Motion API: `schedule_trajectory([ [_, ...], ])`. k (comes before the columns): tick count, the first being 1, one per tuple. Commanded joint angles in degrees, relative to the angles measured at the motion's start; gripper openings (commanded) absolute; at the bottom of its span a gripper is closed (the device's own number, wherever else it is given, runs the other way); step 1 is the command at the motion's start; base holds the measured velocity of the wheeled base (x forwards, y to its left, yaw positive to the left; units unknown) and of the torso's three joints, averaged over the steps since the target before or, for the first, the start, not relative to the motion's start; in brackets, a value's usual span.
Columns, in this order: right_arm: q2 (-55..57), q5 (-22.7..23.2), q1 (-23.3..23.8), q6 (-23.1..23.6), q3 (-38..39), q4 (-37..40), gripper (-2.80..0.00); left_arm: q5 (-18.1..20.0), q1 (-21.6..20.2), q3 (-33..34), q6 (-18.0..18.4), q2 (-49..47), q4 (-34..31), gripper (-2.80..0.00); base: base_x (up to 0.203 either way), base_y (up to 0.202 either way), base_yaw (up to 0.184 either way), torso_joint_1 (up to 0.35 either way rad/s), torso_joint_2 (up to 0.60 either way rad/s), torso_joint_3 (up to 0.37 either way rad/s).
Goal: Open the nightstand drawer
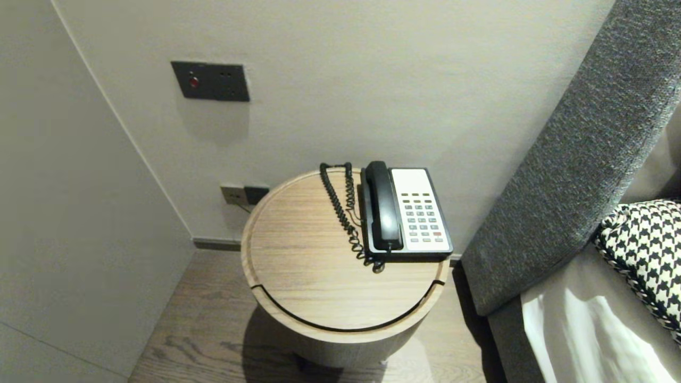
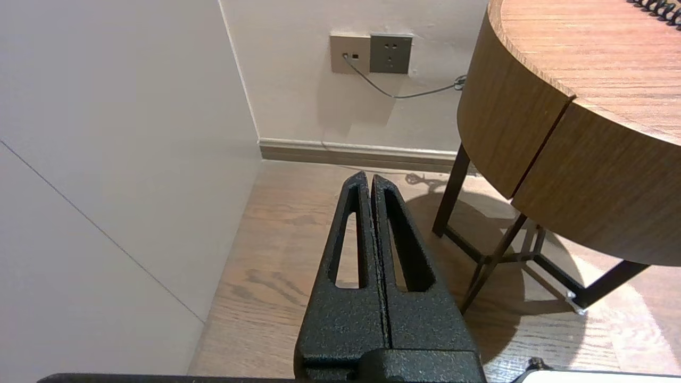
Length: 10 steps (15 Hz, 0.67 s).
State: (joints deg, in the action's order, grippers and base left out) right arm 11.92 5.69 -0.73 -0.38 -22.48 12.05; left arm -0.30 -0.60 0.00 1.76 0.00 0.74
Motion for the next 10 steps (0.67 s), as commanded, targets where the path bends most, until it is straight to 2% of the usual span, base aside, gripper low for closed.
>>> schedule_trajectory([
  [1,11.9,1.1,-0.3,0.1,-5.9,-1.0,-2.80,0.0,0.0,0.0,0.0,0.2,0.0,-2.80,0.000,0.000,0.000,0.000,0.00,0.000],
  [6,28.7,3.8,-1.7,-0.5,-12.8,-3.9,-2.80,0.0,0.0,0.0,0.0,0.2,0.0,-2.80,0.000,0.000,0.000,0.000,0.00,0.000],
  [8,34.1,3.8,-4.9,-1.6,-14.3,-6.1,-2.80,0.0,0.0,0.0,0.0,0.2,0.0,-2.80,0.000,0.000,0.000,0.000,0.00,0.000],
  [10,39.3,3.6,-8.7,-4.8,-16.2,-6.9,-2.80,0.0,0.0,0.0,0.0,0.2,0.0,-2.80,0.000,0.000,0.000,0.000,0.00,0.000],
])
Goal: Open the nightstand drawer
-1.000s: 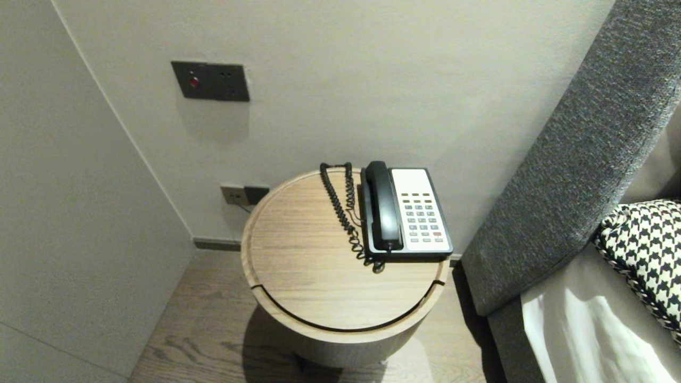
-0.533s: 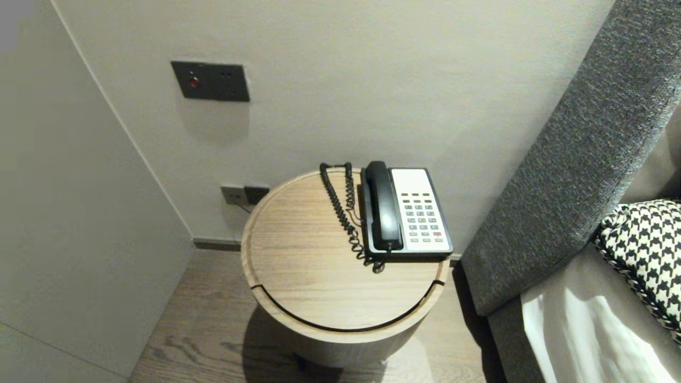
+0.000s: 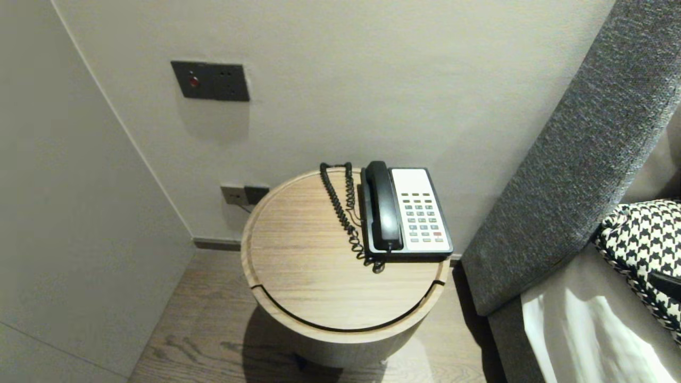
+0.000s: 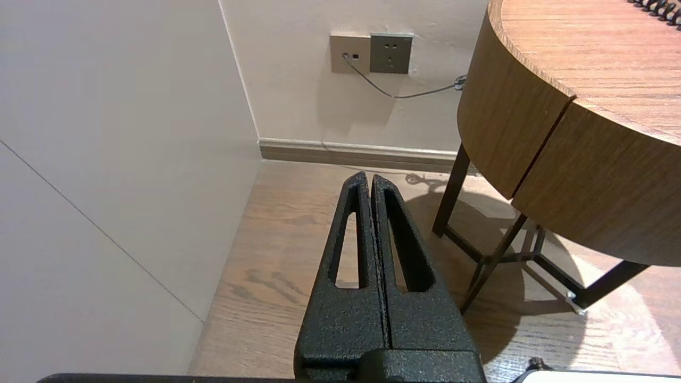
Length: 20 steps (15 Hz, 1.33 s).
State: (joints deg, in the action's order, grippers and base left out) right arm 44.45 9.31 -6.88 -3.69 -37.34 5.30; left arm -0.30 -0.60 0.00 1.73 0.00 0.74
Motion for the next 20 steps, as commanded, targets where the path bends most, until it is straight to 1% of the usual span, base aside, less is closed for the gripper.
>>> schedule_trajectory([
  [1,8.8,0.0,-4.6,-3.6,-2.2,-0.1,-2.80,0.0,0.0,0.0,0.0,0.2,0.0,-2.80,0.000,0.000,0.000,0.000,0.00,0.000],
  [4,15.4,-0.2,-11.8,-13.3,-5.5,0.0,-2.80,0.0,0.0,0.0,0.0,0.2,0.0,-2.80,0.000,0.000,0.000,0.000,0.00,0.000],
  [5,17.3,-0.3,-13.8,-15.7,-6.5,0.0,-2.80,0.0,0.0,0.0,0.0,0.2,0.0,-2.80,0.000,0.000,0.000,0.000,0.00,0.000],
  [6,18.9,-0.3,-14.7,-16.9,-7.2,0.1,-2.80,0.0,0.0,0.0,0.0,0.1,0.0,-2.80,0.000,0.000,0.000,0.000,0.00,0.000],
  [10,24.2,-0.2,-17.0,-17.2,-7.5,-0.2,-2.80,0.0,0.0,0.0,0.0,0.1,0.0,-2.80,0.000,0.000,0.000,0.000,0.00,0.000],
  [16,32.2,0.3,-22.4,-17.6,-7.2,-0.5,-2.80,0.0,0.0,0.0,0.0,0.1,0.0,-2.80,0.000,0.000,0.000,0.000,0.00,0.000],
  [17,33.6,0.3,-23.1,-17.6,-7.1,-1.0,-2.80,0.0,0.0,0.0,0.0,0.2,0.0,-2.80,0.000,0.000,0.000,0.000,0.00,0.000],
  [20,37.1,0.2,-24.7,-17.6,-6.1,-5.5,-2.80,0.0,0.0,0.0,0.0,0.2,0.0,-2.80,0.000,0.000,0.000,0.000,0.00,0.000],
])
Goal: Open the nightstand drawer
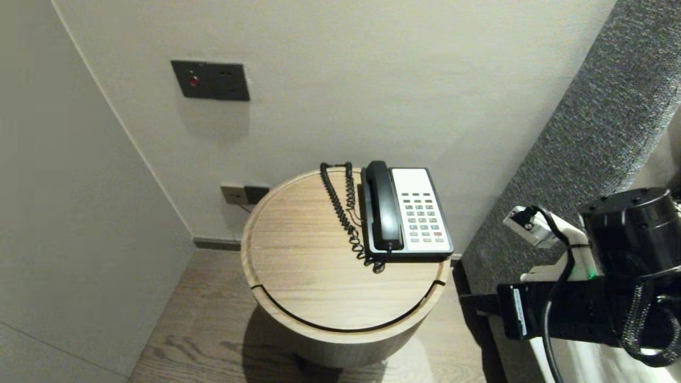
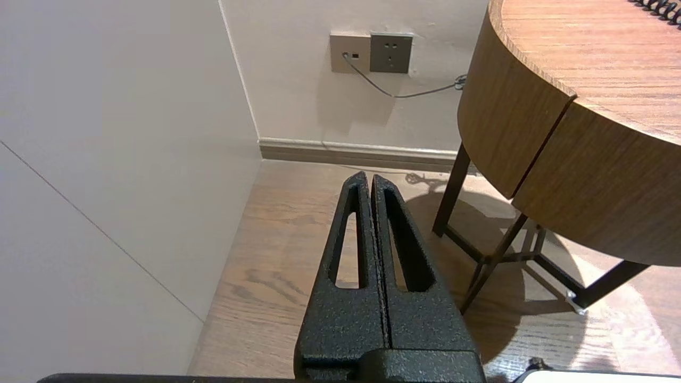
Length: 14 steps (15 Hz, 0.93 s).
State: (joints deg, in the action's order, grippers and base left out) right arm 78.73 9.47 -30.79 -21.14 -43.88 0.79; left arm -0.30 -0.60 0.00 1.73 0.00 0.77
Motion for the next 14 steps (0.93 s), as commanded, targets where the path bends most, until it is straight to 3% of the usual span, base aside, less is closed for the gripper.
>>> schedule_trajectory([
  [1,4.2,0.0,-0.9,-0.1,0.5,-1.8,-2.80,0.0,0.0,0.0,0.0,0.1,0.0,-2.80,0.000,0.000,0.000,0.000,0.00,0.000],
  [14,12.3,-0.2,-0.7,0.0,0.5,-9.3,-2.80,0.0,0.0,0.0,0.0,0.2,0.0,-2.80,0.000,0.000,0.000,0.000,0.00,0.000],
])
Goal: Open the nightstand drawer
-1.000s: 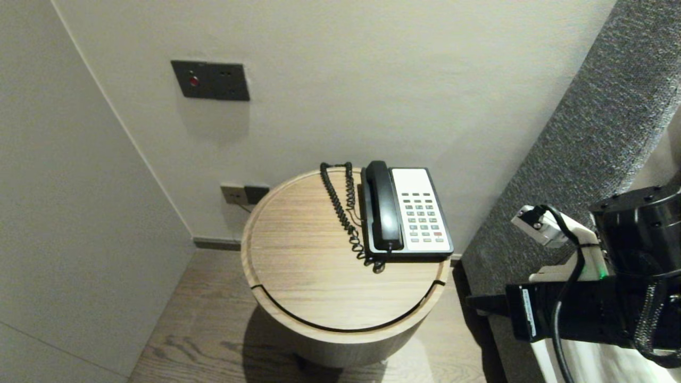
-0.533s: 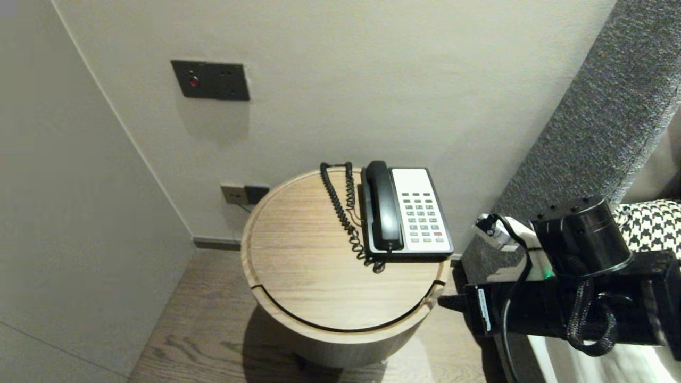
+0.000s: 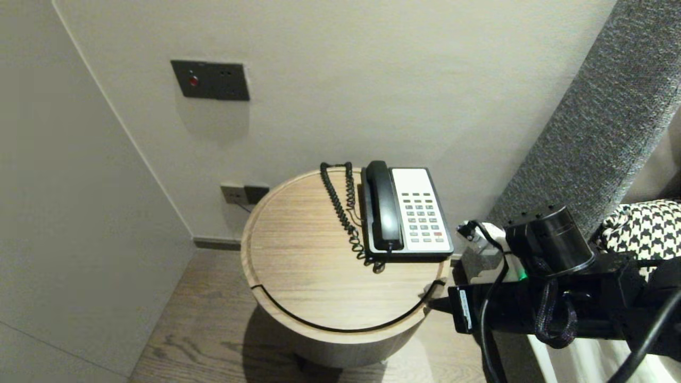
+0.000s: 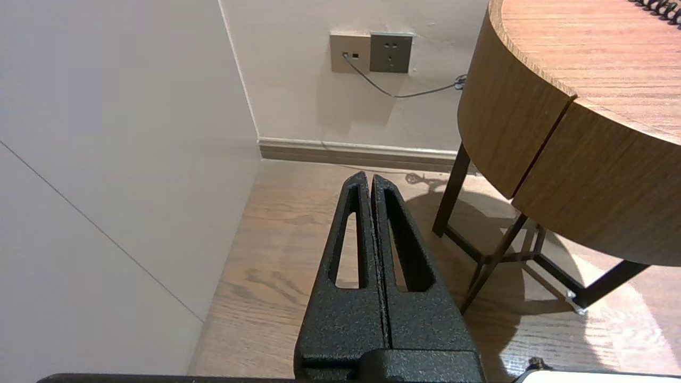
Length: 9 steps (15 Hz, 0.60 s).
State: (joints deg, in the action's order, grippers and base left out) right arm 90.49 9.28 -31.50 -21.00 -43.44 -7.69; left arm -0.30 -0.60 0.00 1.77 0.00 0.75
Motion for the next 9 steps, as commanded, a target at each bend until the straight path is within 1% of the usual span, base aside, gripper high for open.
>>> schedule_trajectory([
  [1,0.8,0.0,0.0,0.0,0.1,-1.4,-2.80,0.0,0.0,0.0,0.0,0.1,0.0,-2.80,0.000,0.000,0.000,0.000,0.00,0.000],
  [9,4.5,0.0,0.3,-0.1,0.5,-4.2,-2.80,0.0,0.0,0.0,0.0,0.2,0.0,-2.80,0.000,0.000,0.000,0.000,0.00,0.000],
])
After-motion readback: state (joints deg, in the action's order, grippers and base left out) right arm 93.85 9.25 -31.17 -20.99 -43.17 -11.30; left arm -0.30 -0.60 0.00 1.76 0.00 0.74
